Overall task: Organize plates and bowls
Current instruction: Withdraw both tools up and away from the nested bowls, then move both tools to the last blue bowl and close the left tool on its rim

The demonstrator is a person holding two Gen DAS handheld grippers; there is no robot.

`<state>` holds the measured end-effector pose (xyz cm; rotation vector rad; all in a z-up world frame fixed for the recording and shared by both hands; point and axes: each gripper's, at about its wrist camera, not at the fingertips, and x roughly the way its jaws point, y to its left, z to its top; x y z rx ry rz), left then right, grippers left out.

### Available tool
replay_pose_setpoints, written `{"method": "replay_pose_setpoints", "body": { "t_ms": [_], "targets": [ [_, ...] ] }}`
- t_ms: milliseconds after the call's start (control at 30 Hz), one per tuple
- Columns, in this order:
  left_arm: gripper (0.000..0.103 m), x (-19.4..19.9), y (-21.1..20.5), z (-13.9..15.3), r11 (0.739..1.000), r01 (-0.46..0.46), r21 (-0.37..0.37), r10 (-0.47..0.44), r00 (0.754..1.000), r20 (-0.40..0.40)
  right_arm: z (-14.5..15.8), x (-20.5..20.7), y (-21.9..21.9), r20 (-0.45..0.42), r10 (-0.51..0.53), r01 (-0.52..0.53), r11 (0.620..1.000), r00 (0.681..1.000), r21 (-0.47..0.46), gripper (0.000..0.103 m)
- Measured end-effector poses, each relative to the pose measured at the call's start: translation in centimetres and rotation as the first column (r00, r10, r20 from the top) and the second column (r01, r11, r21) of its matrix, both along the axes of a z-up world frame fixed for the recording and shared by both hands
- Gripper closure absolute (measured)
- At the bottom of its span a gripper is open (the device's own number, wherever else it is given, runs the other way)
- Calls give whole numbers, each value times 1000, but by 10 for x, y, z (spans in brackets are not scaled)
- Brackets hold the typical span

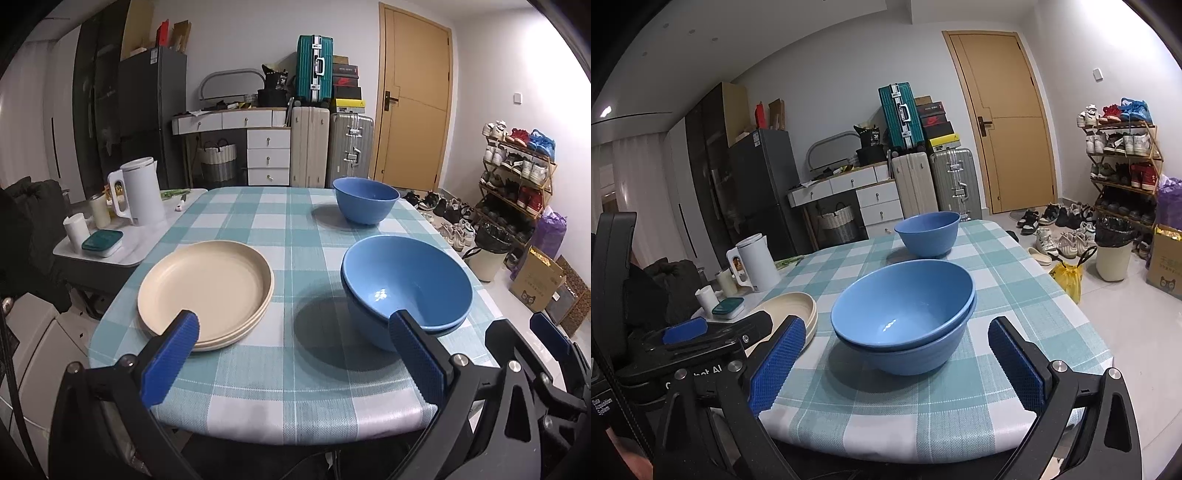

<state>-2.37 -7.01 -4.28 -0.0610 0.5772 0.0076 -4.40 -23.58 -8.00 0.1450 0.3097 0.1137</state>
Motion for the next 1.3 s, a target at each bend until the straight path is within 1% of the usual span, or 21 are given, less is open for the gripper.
{"method": "replay_pose_setpoints", "body": {
  "t_ms": [233, 367, 533, 667, 767, 833, 867, 900, 933, 1000, 1100, 1167, 1233, 1300],
  "targets": [
    [0, 2, 0, -8, 1000, 10, -24, -10, 1000, -28, -7, 3, 0, -15, -4, 4, 1000, 1000, 3, 2],
    [0, 8, 0, -17, 999, 15, -39, -18, 998, -61, -16, 6, -1, -26, 0, 0, 1000, 1000, 9, 2],
    [0, 16, -3, -28, 999, 20, -40, -23, 996, -82, -24, 14, -2, -37, 10, -9, 1000, 999, 18, 2],
    [0, 29, -3, -39, 996, 39, -75, -50, 987, -152, -30, 28, -7, -66, 9, -8, 1000, 998, 20, 2],
    [0, 44, -5, -47, 992, 66, -108, -87, 975, -207, -27, 35, -11, -48, 23, -22, 999, 999, 25, 2],
    [0, 51, -4, -48, 991, 70, -117, -95, 971, -221, -20, 39, -13, -31, 35, -34, 999, 999, 24, 2],
    [0, 56, -3, -46, 988, 74, -133, -105, 965, -241, -14, 42, -14, -22, 47, -47, 999, 999, 23, 2],
    [0, 60, 0, -42, 983, 89, -159, -126, 963, -240, -10, 44, -15, -16, 55, -54, 998, 998, 24, 2],
    [0, 63, 2, -39, 981, 92, -168, -131, 962, -239, -4, 47, -17, -9, 63, -62, 998, 998, 22, 2],
    [0, 73, 7, -28, 982, 76, -171, -115, 966, -233, 11, 54, -19, 0, 64, -64, 998, 998, 15, 2],
    [0, 93, 19, -11, 981, 49, -189, -95, 966, -239, 38, 67, -25, 8, 82, -82, 996, 997, 22, 2],
    [0, 107, 26, 0, 980, 48, -195, -95, 966, -242, 60, 78, -29, 13, 96, -96, 995, 995, 21, 2],
    [0, 121, 33, 13, 978, 62, -201, -111, 964, -243, 79, 83, -33, 27, 102, -102, 994, 994, 24, 2],
    [0, 139, 40, 25, 971, 84, -223, -143, 954, -263, 100, 89, -39, 38, 110, -111, 993, 993, 28, 2]
  ]
}}
